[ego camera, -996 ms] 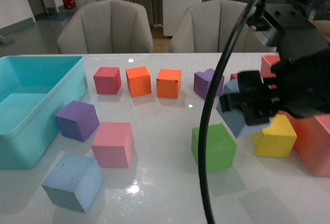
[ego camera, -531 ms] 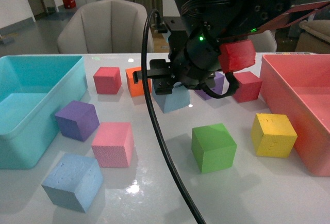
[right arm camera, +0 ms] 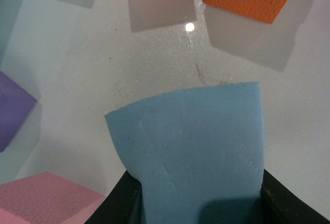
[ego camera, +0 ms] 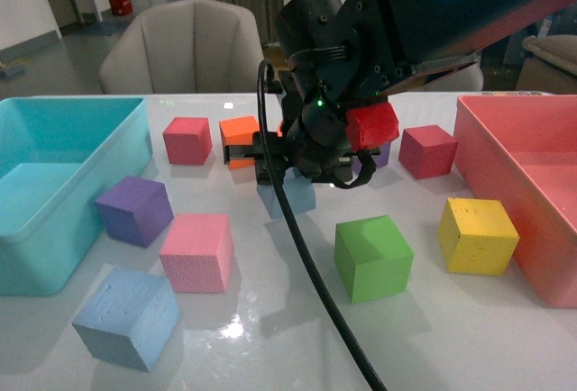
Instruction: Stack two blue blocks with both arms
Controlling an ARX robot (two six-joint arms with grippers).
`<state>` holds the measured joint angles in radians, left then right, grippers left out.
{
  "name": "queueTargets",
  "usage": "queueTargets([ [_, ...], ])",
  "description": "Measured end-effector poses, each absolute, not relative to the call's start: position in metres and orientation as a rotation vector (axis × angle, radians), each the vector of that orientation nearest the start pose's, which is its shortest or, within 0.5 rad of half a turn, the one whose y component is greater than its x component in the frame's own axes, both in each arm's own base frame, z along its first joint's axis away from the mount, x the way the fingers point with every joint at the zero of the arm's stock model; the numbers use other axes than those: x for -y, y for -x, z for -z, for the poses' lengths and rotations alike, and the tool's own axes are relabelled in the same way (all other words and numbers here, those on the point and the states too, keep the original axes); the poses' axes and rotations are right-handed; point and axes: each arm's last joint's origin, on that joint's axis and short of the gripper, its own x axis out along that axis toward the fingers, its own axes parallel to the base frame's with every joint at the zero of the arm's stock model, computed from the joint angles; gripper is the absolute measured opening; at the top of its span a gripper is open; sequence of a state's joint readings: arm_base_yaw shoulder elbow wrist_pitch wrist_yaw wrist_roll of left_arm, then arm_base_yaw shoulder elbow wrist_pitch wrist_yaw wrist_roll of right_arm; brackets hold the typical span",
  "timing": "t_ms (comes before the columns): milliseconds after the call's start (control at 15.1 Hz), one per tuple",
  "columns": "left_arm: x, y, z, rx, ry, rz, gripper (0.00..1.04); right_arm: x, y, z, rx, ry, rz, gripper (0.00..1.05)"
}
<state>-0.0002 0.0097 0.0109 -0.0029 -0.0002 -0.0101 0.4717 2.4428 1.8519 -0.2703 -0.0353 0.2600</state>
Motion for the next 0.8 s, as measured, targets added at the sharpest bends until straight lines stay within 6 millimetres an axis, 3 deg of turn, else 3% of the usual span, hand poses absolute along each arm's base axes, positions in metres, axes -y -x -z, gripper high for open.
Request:
queueTargets([
  [199, 0.0000, -0.0976, -0.1661, -0.002, 0.010, 0.000, 0.98, -0.2423, -0.4652, -0.0986, -0.949, -0.049, -0.353, 0.40],
  [266, 0.0000, -0.0976, -0.1661, -0.002, 0.010, 0.000, 0.98, -0.2429, -0.4662, -0.1008, -0.945, -0.047, -0.356, 0.45],
  [531, 0.0000, -0.0976, -0.1662, -0.002, 0.010, 0.000, 0.98, -0.2431, -0.4662, -0.1015, -0.941, -0.018, -0.364, 0.94],
  [598, 0.0000, -0.0976, -0.1662, -0.002, 0.010, 0.000, 0.98, -0.2431, -0.4668, -0.1019, -0.934, -0.016, -0.365, 1.00],
  [797, 0.0000, -0.0976, -0.1662, -0.002, 0.010, 0.000, 0.98, -0.2396, -0.4613, -0.1059, -0.922, -0.011, -0.368, 0.98],
])
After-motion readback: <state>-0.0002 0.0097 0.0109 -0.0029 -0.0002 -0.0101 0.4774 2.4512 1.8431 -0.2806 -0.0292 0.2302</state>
